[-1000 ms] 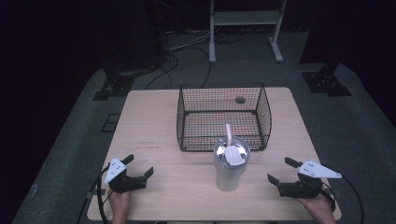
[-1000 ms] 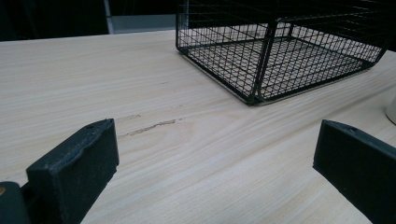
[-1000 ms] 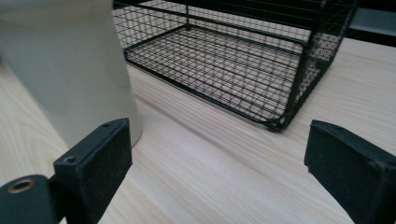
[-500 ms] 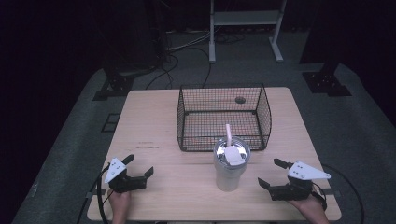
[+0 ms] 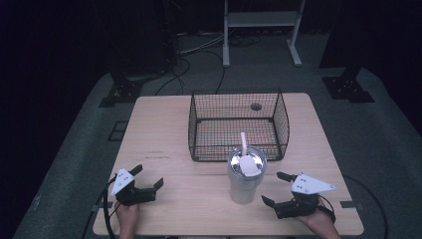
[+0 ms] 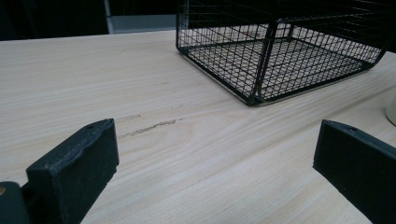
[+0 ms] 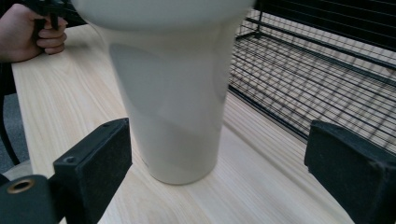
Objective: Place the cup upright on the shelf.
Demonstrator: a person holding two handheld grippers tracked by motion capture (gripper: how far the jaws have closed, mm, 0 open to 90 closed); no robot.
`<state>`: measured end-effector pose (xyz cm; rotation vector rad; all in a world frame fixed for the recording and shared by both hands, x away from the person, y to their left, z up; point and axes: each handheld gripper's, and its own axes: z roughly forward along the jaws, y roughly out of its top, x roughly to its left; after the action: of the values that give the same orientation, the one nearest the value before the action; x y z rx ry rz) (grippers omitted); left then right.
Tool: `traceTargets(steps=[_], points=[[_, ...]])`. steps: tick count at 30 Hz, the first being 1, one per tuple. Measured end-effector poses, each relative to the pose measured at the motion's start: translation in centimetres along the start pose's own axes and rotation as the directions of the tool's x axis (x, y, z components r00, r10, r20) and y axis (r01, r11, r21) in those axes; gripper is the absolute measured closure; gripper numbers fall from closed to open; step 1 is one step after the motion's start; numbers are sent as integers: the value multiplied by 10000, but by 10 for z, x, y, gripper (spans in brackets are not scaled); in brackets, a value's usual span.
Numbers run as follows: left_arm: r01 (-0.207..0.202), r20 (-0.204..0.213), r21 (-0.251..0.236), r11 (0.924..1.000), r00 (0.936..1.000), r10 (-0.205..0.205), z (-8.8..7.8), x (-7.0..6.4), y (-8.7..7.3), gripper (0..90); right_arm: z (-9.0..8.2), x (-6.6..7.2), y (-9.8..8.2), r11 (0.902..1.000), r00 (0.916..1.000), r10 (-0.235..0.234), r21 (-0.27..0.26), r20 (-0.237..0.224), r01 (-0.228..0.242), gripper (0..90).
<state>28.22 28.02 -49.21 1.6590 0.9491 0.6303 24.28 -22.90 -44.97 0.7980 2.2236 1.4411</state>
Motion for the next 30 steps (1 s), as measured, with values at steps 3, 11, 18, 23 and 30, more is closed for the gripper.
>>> traceTargets(steps=[3,11,18,23,30], points=[[1,2,-5,10000,10000,-1,0,0,0,0,2,2,1,10000,10000,-30,-7,-60,30,70],[-25,3,7,10000,10000,25,0,0,0,0,13,8,9,9998,9987,-182,15,-471,183,70],[-17,5,-8,10000,10000,17,0,0,0,0,21,11,13,9998,9981,-222,-19,-571,222,70],[-2,14,-13,10000,10000,2,0,0,0,0,27,12,16,9996,9975,-290,-6,-651,290,70],[-9,32,-26,10000,10000,9,-1,0,0,0,39,12,19,9995,9961,-319,41,-817,324,70]])
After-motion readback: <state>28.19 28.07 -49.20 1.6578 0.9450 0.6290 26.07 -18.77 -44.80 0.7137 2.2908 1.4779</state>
